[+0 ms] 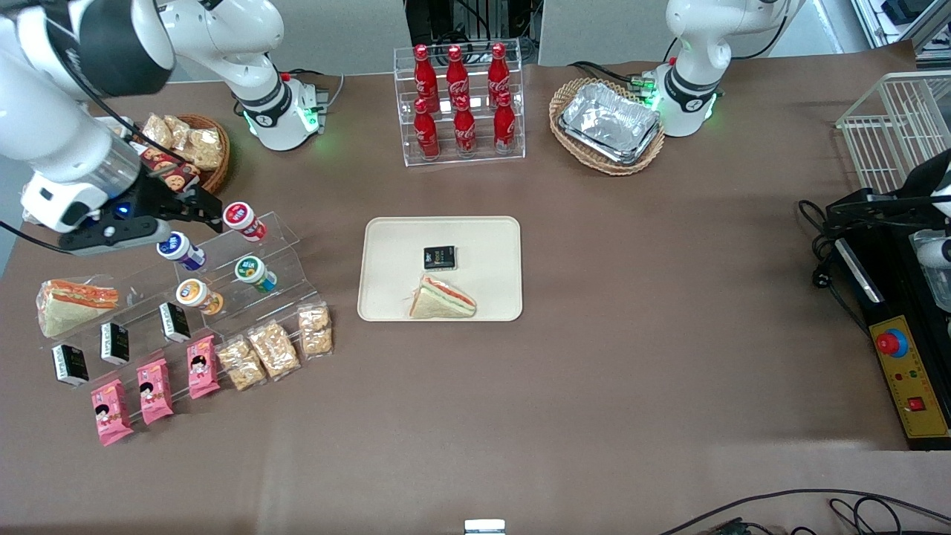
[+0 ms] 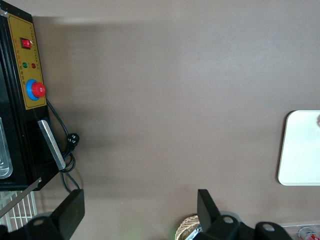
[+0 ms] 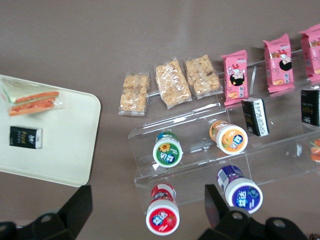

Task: Place green gum on tray
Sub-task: 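Move the right gripper over the acrylic rack toward the green-labelled cup, then lower the right gripper and close it on the green-labelled cup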

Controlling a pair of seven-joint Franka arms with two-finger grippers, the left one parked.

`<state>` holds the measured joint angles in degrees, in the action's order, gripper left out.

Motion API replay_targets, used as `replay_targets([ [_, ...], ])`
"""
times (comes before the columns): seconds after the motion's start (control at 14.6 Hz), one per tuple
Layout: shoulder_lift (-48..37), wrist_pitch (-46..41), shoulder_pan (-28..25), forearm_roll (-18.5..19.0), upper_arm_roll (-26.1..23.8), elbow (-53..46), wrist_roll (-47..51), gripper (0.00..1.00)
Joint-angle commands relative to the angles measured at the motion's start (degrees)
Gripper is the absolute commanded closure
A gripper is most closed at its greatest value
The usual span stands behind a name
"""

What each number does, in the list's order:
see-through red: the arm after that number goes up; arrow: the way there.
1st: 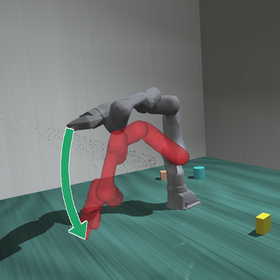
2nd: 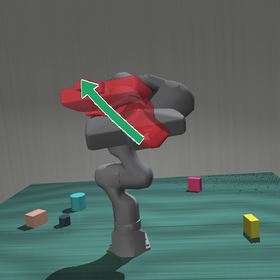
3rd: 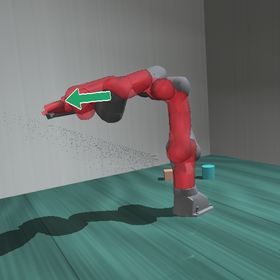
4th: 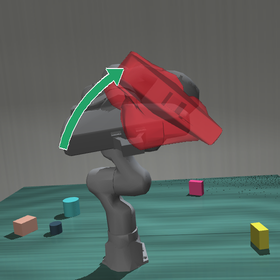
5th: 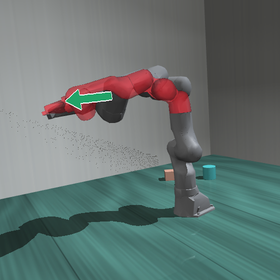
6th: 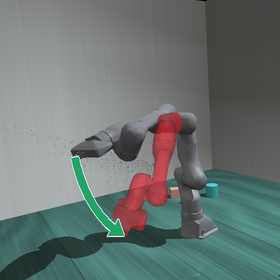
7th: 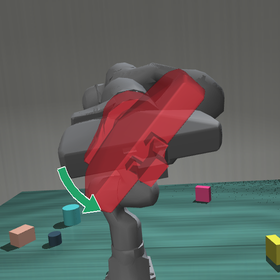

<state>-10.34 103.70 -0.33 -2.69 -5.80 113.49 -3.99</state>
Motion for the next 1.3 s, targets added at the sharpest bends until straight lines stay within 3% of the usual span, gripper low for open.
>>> replay_targets([
  [0.0,-4.16,7.20,0.06,0.67,0.09,9.80,-3.04,0.00],
  [1.23,0.40,37.08,0.42,0.67,0.26,30.38,-2.08,0.00],
])
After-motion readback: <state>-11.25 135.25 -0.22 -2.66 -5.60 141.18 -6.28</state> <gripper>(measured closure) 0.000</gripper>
